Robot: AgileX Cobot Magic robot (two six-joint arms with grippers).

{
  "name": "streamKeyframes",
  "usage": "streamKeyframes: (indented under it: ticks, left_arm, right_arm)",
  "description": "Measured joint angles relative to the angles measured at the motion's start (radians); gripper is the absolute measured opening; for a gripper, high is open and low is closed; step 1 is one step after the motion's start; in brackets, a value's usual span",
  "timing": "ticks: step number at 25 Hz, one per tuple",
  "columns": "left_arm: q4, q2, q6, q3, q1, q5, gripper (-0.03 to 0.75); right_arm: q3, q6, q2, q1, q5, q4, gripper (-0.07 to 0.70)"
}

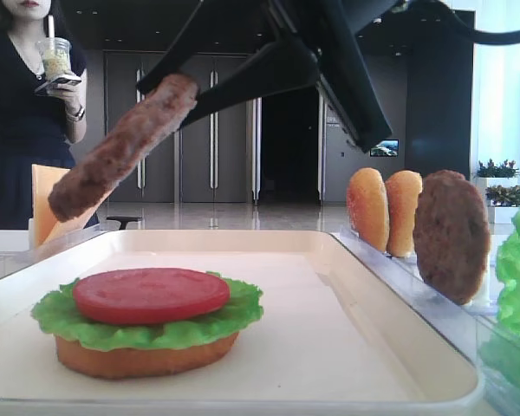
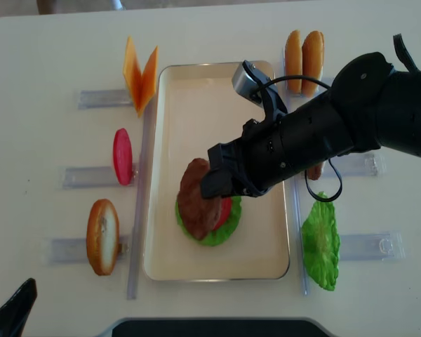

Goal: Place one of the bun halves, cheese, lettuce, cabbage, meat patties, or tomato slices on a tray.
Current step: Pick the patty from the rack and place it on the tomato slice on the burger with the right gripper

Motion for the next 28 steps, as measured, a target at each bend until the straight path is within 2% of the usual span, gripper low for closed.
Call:
streamKeyframes:
  ticks: [5,12,28]
  left_arm:
    - [0.000,0.000,0.000,0.000,0.000,0.000,0.535]
    - [0.000,0.000,0.000,0.000,0.000,0.000,0.535]
    - [0.000,0.000,0.000,0.000,0.000,0.000,0.535]
  right_arm:
    - [0.011,-0.022,0.000,0.000,-0.029,0.005,0.163]
    - [0.011,-0.029,0.001,-0.019,-0.031,0.005,0.163]
    - [0.012,-0.136,0.107,-0.051,0.036,0.150,0.163]
